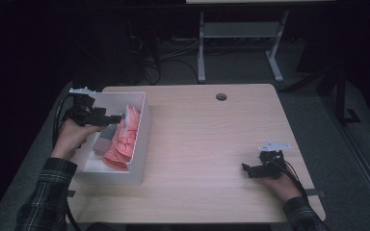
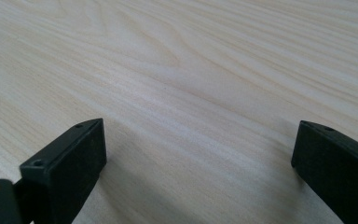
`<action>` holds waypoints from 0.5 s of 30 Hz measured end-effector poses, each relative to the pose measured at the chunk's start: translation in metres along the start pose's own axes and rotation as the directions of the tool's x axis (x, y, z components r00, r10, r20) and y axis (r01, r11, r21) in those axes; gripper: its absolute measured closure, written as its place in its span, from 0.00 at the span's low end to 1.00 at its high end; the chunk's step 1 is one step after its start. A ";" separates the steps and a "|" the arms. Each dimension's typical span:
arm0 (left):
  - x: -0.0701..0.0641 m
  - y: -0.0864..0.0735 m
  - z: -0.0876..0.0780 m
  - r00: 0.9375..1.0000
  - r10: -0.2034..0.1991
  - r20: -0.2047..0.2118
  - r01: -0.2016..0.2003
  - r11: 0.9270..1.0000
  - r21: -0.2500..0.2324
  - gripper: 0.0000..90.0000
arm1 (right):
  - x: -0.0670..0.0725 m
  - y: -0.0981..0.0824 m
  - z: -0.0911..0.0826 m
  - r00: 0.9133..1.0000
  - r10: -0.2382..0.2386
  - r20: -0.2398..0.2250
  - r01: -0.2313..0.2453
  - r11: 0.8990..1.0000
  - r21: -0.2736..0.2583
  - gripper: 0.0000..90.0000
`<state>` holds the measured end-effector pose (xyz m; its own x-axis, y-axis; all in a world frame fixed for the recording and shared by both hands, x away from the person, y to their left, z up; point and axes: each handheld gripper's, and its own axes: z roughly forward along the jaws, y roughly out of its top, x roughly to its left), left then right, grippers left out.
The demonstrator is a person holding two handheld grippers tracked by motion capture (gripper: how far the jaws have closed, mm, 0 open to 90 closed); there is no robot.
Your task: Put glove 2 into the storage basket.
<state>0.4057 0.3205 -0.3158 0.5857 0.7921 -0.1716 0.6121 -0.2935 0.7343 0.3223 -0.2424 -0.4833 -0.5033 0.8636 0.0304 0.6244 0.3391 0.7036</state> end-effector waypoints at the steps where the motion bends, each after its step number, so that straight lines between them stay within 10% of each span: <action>1: -0.004 0.003 -0.001 1.000 0.008 0.004 -0.008 1.000 -0.012 0.14 | 0.000 0.000 0.000 1.000 0.000 0.000 0.000 1.000 0.000 0.03; 15: -0.075 0.038 0.007 0.987 0.134 0.091 -0.126 0.988 -0.089 0.15 | 0.000 0.000 0.000 1.000 -0.002 0.001 0.002 1.000 -0.003 0.03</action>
<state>0.3885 0.2462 -0.2791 0.7081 0.6939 -0.1309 0.4841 -0.3421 0.8054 0.3225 -0.2424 -0.4834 -0.5040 0.8632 0.0277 0.6215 0.3402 0.7057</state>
